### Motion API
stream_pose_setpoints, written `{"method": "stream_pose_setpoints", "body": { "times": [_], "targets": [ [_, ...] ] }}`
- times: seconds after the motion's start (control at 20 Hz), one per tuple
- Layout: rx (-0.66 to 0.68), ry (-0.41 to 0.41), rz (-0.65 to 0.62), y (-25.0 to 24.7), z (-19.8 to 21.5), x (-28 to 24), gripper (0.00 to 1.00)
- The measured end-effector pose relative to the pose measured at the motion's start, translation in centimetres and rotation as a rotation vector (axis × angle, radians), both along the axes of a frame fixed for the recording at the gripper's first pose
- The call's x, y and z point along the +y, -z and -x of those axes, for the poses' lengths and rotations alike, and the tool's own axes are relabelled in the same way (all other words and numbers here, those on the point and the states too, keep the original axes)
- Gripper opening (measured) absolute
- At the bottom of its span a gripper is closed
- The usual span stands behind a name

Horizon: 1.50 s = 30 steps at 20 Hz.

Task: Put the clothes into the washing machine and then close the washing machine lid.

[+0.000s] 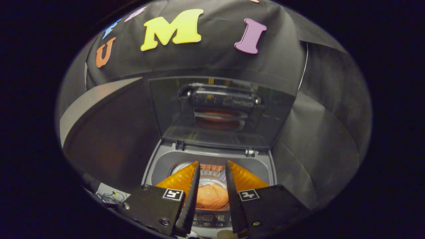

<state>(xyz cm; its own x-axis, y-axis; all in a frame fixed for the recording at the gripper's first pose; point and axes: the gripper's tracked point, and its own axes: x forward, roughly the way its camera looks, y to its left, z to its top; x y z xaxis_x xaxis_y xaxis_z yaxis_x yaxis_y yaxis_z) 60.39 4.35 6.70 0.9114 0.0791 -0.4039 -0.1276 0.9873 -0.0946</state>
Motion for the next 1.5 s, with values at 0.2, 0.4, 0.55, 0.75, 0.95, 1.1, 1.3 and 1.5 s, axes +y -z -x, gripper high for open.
{"method": "stream_pose_setpoints", "body": {
  "times": [0.2, 0.4, 0.55, 0.75, 0.95, 1.1, 1.3, 1.5],
  "targets": [
    [-0.07, -0.015, 0.004, -3.5, -0.6, 0.5, 0.47],
    [-0.128, -0.025, 0.009, -6.6, -1.9, 0.9, 0.47],
    [-0.159, -0.03, 0.007, -9.3, -3.0, 1.0, 0.47],
    [-0.199, -0.019, -0.003, -12.1, -5.2, 0.9, 0.47],
    [-0.217, -0.015, -0.051, -15.1, -6.9, 1.1, 0.47],
    [-0.22, -0.004, -0.079, -16.5, -9.0, 1.0, 0.47],
    [-0.196, 0.016, -0.092, -16.7, -12.0, 0.7, 0.47],
    [-0.154, 0.037, -0.118, -15.5, -14.3, 0.4, 0.47]
  ]
}}
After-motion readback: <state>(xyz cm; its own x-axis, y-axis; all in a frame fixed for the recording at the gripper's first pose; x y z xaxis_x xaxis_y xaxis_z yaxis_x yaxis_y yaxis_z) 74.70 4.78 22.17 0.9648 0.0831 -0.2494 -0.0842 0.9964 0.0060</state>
